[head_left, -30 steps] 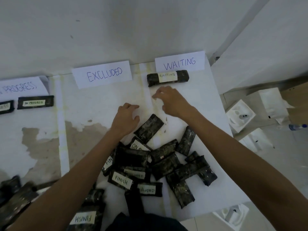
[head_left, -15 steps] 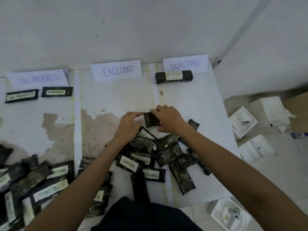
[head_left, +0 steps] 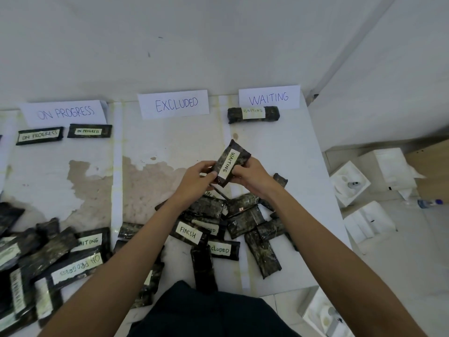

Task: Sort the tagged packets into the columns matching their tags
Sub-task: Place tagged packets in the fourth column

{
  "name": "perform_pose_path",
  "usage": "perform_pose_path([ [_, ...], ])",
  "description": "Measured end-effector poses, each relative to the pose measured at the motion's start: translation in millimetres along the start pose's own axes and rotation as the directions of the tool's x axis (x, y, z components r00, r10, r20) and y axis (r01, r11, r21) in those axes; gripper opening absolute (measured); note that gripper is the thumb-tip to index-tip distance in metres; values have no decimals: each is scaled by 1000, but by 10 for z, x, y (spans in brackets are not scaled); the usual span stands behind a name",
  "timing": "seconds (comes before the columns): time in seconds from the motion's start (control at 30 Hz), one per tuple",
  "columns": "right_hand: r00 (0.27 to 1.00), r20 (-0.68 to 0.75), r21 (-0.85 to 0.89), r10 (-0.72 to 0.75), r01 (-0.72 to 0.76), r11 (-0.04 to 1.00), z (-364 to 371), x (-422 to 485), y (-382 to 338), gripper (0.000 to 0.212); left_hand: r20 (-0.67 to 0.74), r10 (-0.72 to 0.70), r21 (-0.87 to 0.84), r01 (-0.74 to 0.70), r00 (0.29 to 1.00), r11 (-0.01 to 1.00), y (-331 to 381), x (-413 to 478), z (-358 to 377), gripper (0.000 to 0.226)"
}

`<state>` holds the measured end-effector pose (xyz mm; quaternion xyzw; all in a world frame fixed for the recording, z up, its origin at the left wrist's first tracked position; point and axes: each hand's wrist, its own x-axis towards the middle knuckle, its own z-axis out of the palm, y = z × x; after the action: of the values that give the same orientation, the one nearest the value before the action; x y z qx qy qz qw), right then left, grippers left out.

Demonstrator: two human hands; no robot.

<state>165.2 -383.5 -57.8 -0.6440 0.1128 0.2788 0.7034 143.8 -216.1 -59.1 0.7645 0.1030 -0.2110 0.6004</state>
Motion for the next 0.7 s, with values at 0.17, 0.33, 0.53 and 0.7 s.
perform_pose_path([
  [0.17,1000,-21,-306,23,-28,952,56,-1,-40,45,-43,-79,-128,73,996,989,10,-11,-54,26],
  [0.33,996,24,-592,-89,85,802,136,-33,-90,59,-89,-106,-196,87,990,977,54,17,-87,19],
  [0.53,950,28,-917,-311,149,371,45,3,-116,80,-84,-155,-291,124,984,949,218,180,95,15],
  [0.7,952,-30,-986,-305,22,166,-308,77,-243,72,-16,-134,-261,126,991,957,383,359,355,19],
])
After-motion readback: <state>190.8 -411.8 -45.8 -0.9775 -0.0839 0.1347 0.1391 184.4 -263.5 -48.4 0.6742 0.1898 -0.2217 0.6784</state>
